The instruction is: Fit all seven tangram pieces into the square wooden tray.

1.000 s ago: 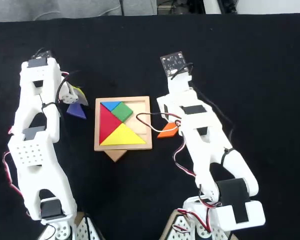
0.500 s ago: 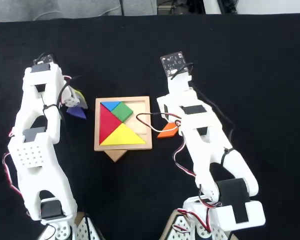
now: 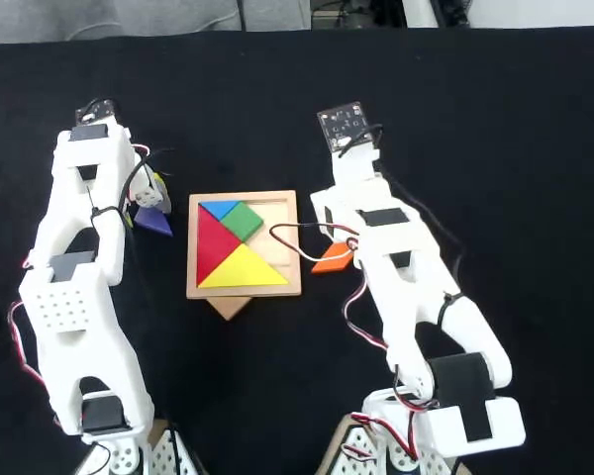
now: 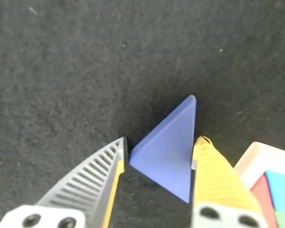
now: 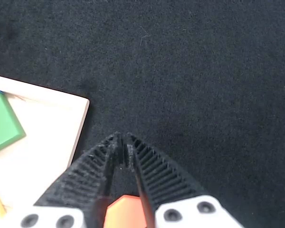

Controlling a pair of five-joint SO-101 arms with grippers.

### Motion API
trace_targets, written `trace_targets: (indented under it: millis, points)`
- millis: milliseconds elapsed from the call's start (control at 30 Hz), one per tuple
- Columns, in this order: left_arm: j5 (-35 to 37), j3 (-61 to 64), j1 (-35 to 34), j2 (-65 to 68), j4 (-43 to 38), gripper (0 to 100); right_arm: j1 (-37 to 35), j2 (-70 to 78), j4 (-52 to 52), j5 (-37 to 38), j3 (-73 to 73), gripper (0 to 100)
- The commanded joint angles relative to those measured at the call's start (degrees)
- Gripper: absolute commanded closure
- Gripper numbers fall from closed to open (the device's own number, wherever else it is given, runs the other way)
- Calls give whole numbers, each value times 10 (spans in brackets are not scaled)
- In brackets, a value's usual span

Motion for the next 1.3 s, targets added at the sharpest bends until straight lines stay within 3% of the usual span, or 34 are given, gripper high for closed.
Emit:
trace_targets:
  millis: [0, 100, 233, 400, 500, 600, 667, 933, 1267]
  points:
    - [0, -3, 8, -16, -12, 776, 4, -32, -11, -1, -8, 987]
    - [-13, -13, 11, -26, -8, 776, 7, -32, -11, -1, -9, 987]
    - [-109, -56, 26, -65, 40, 776, 9, -32, -11, -1, -10, 987]
    - [-290, -119, 53, -133, 117, 774, 26, -33, -32, -4, -7, 987]
    - [-466, -145, 81, -157, 157, 773, 64, -37, -34, -12, -11, 987]
    - [-634, -153, 125, -162, 179, 774, 104, -35, -64, -76, -9, 987]
    - [-695, -154, 159, -161, 173, 775, 132, -33, -76, -106, -8, 987]
    - [-825, -147, 270, -151, 92, 775, 186, -15, -113, -140, -9, 987]
    - [-864, -154, 284, -26, -15, 773, 196, 14, -120, -139, -31, 987]
